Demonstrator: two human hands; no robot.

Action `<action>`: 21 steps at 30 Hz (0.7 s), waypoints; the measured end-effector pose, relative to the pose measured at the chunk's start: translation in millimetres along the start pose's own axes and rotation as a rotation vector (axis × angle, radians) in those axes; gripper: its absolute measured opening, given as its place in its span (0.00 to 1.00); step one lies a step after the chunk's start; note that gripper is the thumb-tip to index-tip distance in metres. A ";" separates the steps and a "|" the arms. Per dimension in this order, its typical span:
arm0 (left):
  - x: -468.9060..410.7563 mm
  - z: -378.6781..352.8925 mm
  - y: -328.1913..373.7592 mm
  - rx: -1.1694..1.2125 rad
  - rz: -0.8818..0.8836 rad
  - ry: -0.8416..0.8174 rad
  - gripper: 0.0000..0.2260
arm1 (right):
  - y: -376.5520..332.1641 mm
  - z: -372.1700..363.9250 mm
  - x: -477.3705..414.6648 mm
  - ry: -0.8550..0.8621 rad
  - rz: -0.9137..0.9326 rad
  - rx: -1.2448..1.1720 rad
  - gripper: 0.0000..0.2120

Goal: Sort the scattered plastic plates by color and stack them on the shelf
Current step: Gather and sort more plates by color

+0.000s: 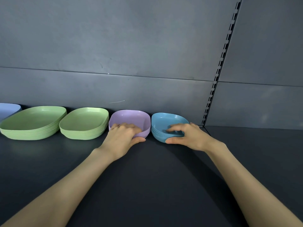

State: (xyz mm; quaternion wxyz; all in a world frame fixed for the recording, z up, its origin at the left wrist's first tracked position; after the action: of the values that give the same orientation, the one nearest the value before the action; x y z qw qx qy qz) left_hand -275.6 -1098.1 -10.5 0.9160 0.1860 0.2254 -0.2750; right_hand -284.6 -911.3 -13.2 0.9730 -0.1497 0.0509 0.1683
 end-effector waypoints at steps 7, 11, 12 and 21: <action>0.7 1.7 -0.6 0.006 0.006 0.007 0.13 | -0.3 0.2 2.1 -0.002 0.017 0.008 0.22; -0.6 0.0 -4.0 0.005 0.052 -0.040 0.12 | 0.9 -0.7 1.0 -0.006 0.003 0.026 0.23; -0.8 -1.9 -6.2 0.017 0.067 -0.071 0.13 | 0.6 -1.4 0.5 -0.013 0.002 0.039 0.23; 0.7 31.3 -30.0 -0.003 0.130 -0.238 0.19 | -33.9 12.6 -8.2 -0.002 -0.032 0.232 0.26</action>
State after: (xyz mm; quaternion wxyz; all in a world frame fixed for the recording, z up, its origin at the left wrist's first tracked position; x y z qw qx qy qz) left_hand -283.0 -1136.3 8.6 0.9523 0.1649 0.1030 -0.2350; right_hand -280.0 -940.5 9.2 0.9864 -0.0367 0.0666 0.1459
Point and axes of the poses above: each hand's wrist, its own x-axis away from the middle knuckle, its own z-axis out of the back of the hand, y = z × x, the point moved 8 cm from there along -x, towards the middle knuckle, and after that the axes turned 8 degrees about x, right-handed, at the moved point
